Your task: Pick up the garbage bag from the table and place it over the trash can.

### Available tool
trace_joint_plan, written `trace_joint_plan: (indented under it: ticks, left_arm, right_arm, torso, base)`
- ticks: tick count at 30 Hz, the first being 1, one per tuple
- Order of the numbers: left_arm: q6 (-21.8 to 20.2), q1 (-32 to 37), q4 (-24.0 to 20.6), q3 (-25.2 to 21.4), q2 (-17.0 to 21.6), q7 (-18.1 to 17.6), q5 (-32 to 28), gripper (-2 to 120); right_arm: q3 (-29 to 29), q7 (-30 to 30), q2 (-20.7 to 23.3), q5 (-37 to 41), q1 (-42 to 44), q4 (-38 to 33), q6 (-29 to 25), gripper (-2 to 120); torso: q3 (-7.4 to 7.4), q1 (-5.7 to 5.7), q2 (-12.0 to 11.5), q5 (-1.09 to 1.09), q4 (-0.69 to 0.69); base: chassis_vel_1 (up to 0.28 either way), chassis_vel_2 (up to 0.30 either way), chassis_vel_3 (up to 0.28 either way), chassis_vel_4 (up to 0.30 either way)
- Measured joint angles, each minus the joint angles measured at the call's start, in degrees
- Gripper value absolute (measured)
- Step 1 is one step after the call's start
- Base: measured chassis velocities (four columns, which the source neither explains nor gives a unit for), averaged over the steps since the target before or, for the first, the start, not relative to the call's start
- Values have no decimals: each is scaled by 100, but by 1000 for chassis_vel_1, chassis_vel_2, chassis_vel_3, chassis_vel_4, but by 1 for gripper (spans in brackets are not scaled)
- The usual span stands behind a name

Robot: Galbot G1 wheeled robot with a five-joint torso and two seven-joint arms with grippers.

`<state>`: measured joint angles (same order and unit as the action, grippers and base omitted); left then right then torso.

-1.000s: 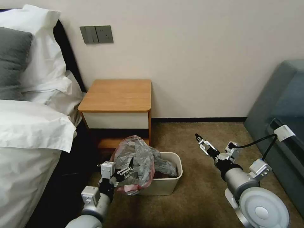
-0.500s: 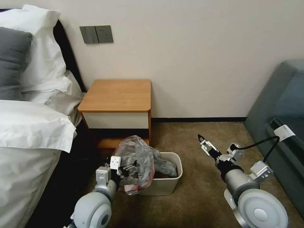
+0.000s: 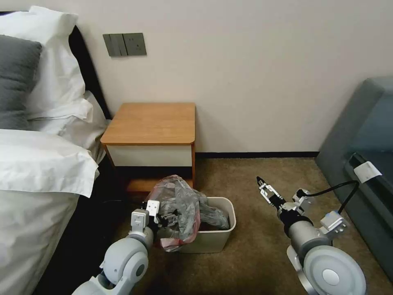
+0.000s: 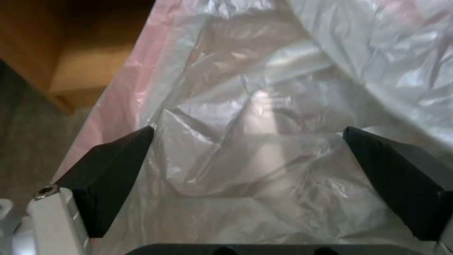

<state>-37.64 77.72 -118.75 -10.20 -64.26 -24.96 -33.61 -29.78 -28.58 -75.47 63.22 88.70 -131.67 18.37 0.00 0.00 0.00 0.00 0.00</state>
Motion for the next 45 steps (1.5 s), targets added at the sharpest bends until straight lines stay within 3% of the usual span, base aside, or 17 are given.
trace_joint_plan:
  ticks: [18,39,42,45]
  left_arm:
    - [-38,-90,164,233,-110,-284,-186,95]
    - [157,-88,296,264,-138,-300,-252,21]
    - [343,-12,297,240,-138,-302,-267,9]
    - [716,63,320,229,-148,-283,-262,6]
  right_arm:
    - [40,32,-15,-119,-92,267,-54,100]
    - [63,53,-122,-199,-97,298,-55,100]
    - [60,54,-133,-233,-95,222,-56,100]
    - [54,55,-142,-239,-76,117,-57,100]
  torso:
    - [0,0,0,0,0]
    - [0,0,0,0,0]
    - [0,0,0,-1,0]
    - [0,0,0,0,-1]
  base:
    - [0,0,0,0]
    - [0,0,0,0]
    - [0,0,0,0]
    - [0,0,0,0]
